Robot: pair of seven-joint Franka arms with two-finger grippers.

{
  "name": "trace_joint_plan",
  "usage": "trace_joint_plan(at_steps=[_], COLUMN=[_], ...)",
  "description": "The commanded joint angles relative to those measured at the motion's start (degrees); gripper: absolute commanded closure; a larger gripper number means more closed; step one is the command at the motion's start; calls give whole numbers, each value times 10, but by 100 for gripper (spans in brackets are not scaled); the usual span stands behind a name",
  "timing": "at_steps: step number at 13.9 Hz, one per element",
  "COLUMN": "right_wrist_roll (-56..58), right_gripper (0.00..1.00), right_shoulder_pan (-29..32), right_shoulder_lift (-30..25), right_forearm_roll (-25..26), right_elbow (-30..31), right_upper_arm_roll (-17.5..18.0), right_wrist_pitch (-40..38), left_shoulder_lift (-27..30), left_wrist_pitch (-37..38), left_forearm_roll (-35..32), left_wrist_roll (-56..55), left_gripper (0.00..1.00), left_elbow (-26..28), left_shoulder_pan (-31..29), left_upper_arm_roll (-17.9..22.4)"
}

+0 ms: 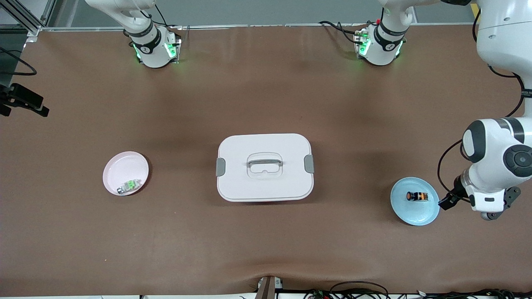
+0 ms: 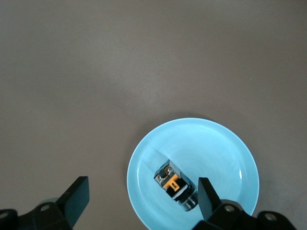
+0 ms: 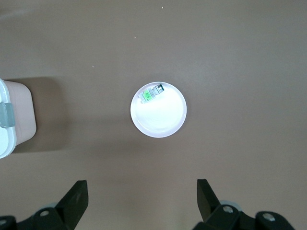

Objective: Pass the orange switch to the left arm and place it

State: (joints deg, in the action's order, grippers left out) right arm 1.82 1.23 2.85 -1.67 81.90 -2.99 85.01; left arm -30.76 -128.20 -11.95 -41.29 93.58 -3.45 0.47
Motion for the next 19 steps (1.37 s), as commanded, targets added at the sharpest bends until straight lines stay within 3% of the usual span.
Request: trace_joint_plan(at_steps=[1, 4, 11, 15, 19], right_wrist_roll=[-5, -5, -3, -1, 0], right_gripper=[0, 0, 0, 0, 0], right_shoulder_pan=[11, 11, 8, 8, 9], right_shoulder_lift=[-14, -14, -14, -15, -15], right_forearm_roll=[-13, -13, -6, -4, -4], right_elbow=[12, 12, 11, 10, 9], right_upper_arm_roll=[7, 7, 10, 10, 10], right_wrist_pitch=[7, 7, 7, 5, -1], left_shoulder_lift=[47, 86, 164, 215, 264], left_wrist_pitch=[1, 1, 1, 3, 43], left_forearm_roll=[11, 11, 54, 97, 144], left_wrist_roll=[63, 195, 250, 427, 427], left_gripper=[0, 0, 0, 0, 0], left_elbow=[44, 81, 130, 160, 158], left_shoulder_pan=[12, 13, 13, 11, 22], left_upper_arm_roll=[18, 42, 48, 48, 46])
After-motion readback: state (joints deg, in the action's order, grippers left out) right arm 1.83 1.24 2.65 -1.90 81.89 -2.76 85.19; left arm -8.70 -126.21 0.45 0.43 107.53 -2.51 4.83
